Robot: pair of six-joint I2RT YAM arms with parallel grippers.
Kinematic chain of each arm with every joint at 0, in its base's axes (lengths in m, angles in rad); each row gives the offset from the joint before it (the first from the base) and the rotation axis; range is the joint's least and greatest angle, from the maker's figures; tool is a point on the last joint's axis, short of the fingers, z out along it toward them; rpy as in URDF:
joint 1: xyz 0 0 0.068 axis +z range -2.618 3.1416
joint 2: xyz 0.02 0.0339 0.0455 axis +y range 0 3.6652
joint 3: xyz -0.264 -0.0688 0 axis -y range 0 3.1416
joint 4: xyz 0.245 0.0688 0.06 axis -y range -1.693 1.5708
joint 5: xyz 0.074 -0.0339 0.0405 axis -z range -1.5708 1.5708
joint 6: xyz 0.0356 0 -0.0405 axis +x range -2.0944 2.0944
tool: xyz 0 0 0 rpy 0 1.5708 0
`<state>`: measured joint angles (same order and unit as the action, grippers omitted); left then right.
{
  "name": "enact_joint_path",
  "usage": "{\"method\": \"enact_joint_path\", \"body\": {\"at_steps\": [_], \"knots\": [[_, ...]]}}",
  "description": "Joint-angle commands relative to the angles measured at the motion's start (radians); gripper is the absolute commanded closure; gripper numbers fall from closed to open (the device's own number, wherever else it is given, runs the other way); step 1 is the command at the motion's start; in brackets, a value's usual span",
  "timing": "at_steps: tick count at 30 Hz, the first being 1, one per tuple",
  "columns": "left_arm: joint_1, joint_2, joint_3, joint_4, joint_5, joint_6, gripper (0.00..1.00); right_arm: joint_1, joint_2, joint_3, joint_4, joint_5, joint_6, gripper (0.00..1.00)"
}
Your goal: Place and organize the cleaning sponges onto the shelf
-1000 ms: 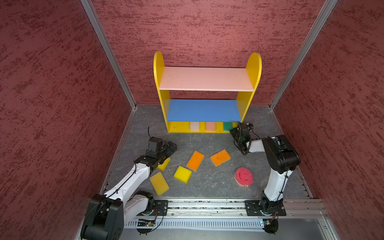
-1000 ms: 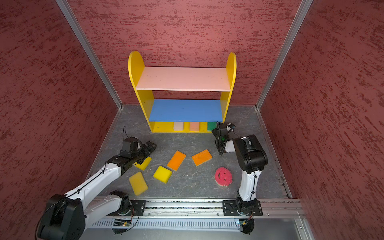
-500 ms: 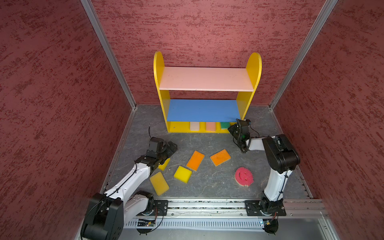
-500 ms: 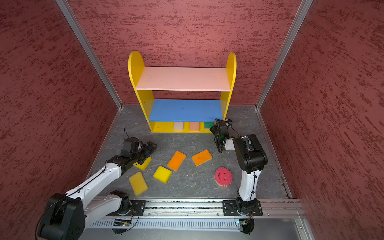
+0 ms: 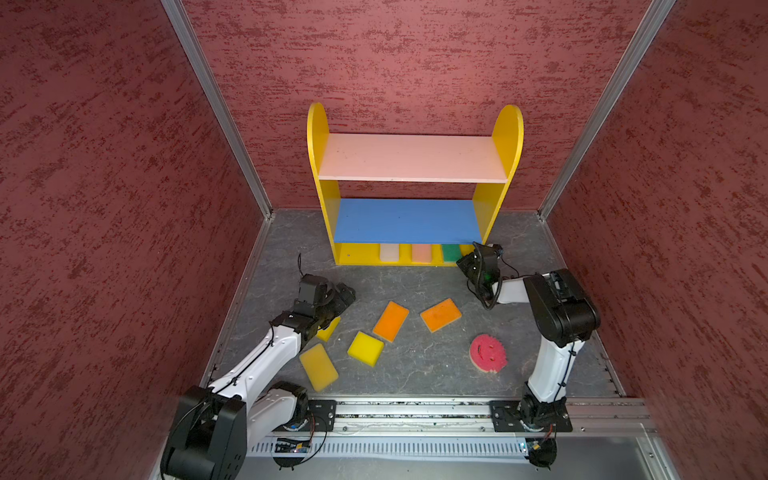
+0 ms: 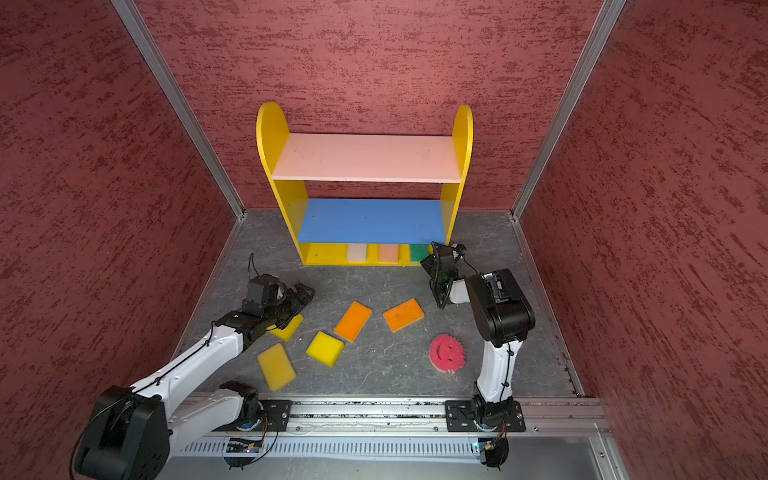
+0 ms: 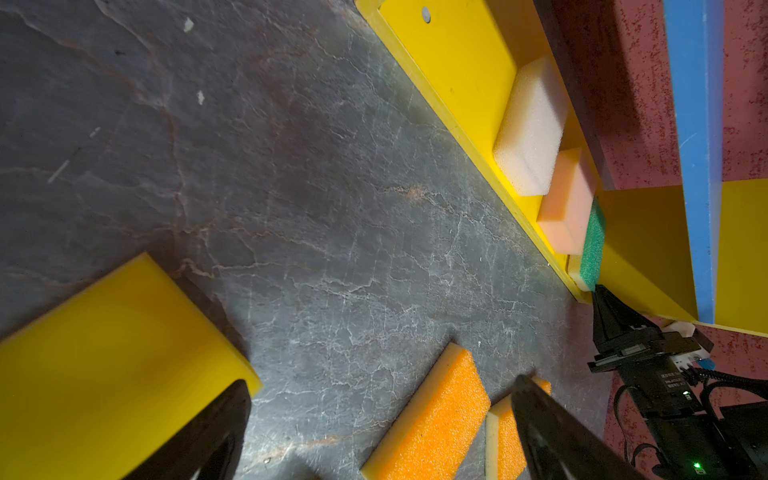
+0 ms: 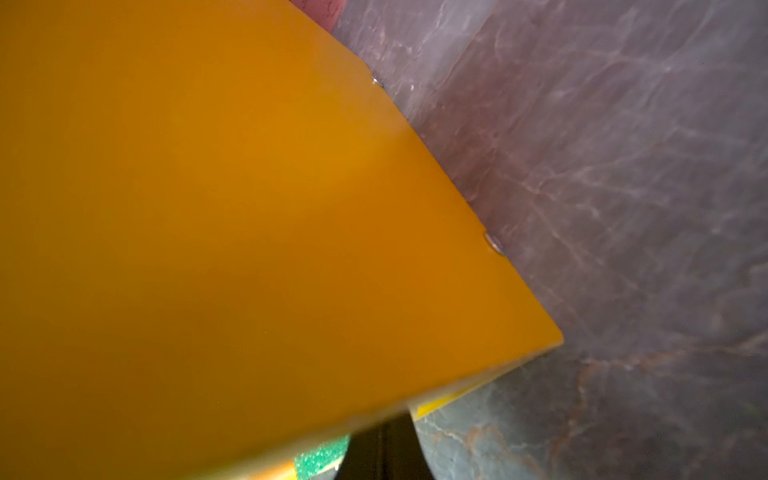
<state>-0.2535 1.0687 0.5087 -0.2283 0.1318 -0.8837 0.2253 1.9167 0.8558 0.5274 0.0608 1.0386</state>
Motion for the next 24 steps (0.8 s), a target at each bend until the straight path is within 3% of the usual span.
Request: {"method": "enact_joint_path", "body": {"at_steps": [1,16,24], "knots": [[-0.003,0.005,0.018,-0.003,-0.008,0.004,0.02,0.0,0.004,-0.002,0.024,0.034,0.027,1.0],[-0.006,0.007,0.02,0.0,-0.008,0.0,0.03,0.001,0.013,-0.004,0.035,0.027,0.038,1.0],[-0.007,0.007,0.021,0.0,-0.009,0.0,0.02,0.0,0.001,-0.016,0.035,0.029,0.041,0.9]]}}
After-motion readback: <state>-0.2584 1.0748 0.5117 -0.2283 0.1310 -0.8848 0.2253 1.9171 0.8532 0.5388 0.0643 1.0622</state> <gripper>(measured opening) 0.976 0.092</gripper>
